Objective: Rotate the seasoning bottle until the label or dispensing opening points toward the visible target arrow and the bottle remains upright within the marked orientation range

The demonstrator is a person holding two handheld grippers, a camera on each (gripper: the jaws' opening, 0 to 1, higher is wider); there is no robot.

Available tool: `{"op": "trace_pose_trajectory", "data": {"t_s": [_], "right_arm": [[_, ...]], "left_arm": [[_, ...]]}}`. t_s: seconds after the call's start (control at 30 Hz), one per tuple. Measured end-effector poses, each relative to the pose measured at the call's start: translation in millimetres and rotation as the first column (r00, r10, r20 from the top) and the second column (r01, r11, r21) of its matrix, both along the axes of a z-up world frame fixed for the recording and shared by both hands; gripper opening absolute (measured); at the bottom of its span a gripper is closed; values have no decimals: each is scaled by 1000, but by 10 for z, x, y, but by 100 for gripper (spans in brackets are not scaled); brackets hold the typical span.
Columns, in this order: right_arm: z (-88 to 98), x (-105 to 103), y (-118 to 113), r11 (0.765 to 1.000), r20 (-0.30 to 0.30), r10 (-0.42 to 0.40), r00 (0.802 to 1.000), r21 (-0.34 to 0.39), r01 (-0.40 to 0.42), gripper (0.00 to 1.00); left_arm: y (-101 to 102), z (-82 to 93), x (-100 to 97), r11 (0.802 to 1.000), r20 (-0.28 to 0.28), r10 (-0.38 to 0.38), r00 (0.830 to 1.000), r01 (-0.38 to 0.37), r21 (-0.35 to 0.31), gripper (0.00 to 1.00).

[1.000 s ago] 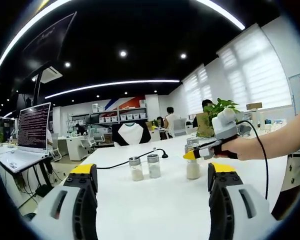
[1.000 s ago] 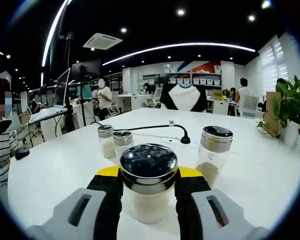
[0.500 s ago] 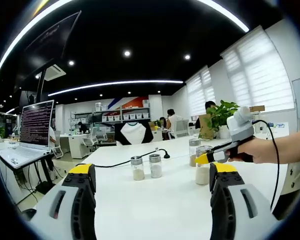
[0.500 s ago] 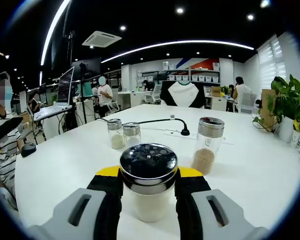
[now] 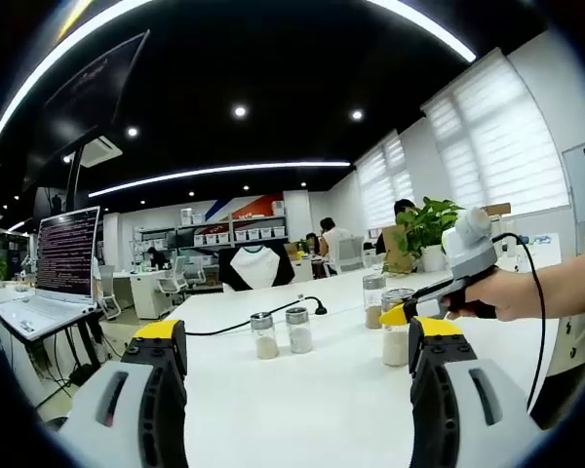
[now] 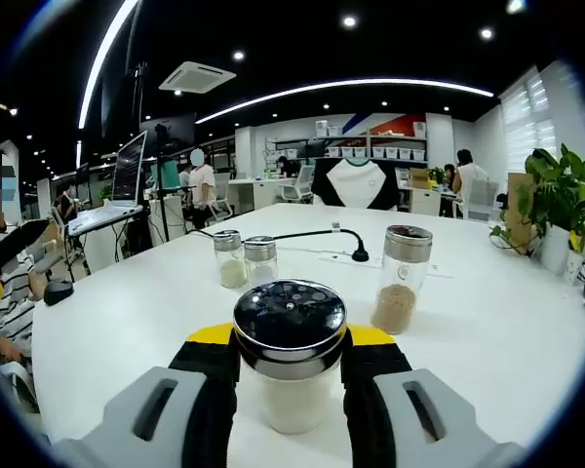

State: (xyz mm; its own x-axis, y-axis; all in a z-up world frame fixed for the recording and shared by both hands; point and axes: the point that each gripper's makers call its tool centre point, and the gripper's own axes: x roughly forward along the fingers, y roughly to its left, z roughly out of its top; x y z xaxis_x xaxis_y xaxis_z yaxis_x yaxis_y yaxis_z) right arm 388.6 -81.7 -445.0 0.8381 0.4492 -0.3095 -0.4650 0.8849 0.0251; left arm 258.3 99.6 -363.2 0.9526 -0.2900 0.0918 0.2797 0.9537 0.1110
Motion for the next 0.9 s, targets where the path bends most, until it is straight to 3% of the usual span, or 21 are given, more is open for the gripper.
{"op": "trace_pose_trajectory", "data": {"t_s": [0.1, 0.17, 0.23, 0.53, 0.7, 0.77, 0.9], "right_arm": [[-29, -21, 19, 999, -31, 27, 999, 34, -26, 45], [19, -5, 68, 992, -7, 62, 998, 112, -61, 63], [-10, -12, 39, 994, -6, 79, 997, 82, -78, 69], [113, -73, 140, 963, 78, 248, 966, 88, -254, 69], [63, -42, 171, 939, 87, 322, 943, 98, -329, 69], [68, -51, 198, 922, 117, 351, 929, 131, -365, 61], [-39, -30, 162, 917, 103, 365, 925, 131, -376, 60]], "left_arm": [[11, -22, 11, 1000, -10, 6, 1000, -6, -3, 100], [17, -33, 10, 1000, -15, 8, 1000, -8, 5, 100], [24, -32, 2, 1000, -15, 9, 1000, -9, 5, 100], [60, -42, -17, 999, -26, 11, 1000, -12, -36, 100], [68, -63, -24, 999, -36, 12, 999, -13, -39, 100], [73, -48, -30, 999, -28, 13, 1000, -14, -49, 100], [74, -36, -28, 998, -31, 12, 999, -14, -65, 100]]}}
